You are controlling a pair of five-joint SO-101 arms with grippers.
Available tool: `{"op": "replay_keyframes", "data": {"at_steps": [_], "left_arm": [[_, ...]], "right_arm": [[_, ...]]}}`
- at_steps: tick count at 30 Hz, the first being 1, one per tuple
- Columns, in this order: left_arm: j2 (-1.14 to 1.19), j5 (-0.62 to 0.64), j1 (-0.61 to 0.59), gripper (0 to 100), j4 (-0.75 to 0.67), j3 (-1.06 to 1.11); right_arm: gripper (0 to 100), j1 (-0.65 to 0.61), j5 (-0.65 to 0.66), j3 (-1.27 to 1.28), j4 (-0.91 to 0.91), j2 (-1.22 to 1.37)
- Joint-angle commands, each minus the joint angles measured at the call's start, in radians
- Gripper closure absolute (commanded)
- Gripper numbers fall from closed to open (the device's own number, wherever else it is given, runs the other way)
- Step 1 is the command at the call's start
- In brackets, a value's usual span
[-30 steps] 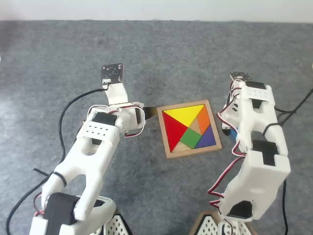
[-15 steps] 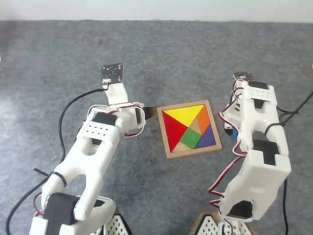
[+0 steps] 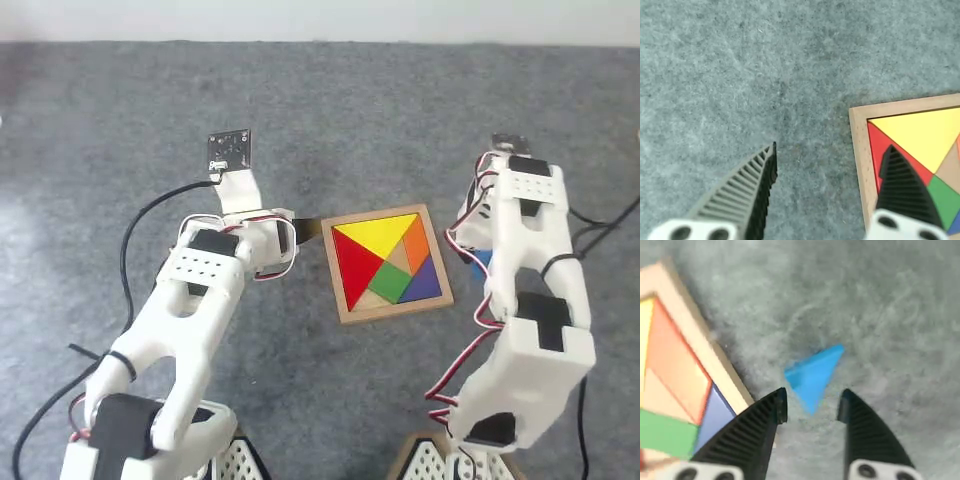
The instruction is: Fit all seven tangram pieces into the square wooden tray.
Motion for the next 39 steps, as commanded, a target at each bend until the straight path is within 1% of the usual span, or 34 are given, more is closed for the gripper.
{"op": "replay_keyframes", "data": {"at_steps": [1, 11, 15, 20, 24, 34, 39], "left_arm": [[-0.037, -0.008, 0.002, 68, 0.000, -0.024], [-0.037, -0.008, 0.003, 68, 0.000, -0.022], [-0.037, -0.008, 0.003, 68, 0.000, -0.022], [-0.037, -0.008, 0.003, 68, 0.000, -0.022], [-0.037, -0.008, 0.003, 68, 0.000, -0.022], [-0.037, -0.008, 0.003, 68, 0.000, -0.022], [-0.037, -0.008, 0.003, 68, 0.000, -0.022]], "right_arm": [[76.0, -0.007, -0.091, -0.089, -0.001, 0.028], [75.3, -0.007, -0.094, -0.253, 0.007, 0.194], [75.6, -0.004, -0.097, -0.255, 0.025, 0.217], [80.9, -0.028, -0.103, -0.255, 0.102, 0.222], [82.5, -0.030, -0.160, -0.253, 0.094, 0.222], [87.2, -0.031, -0.161, -0.259, 0.067, 0.220], [87.7, -0.035, -0.163, -0.255, 0.068, 0.222]]}}
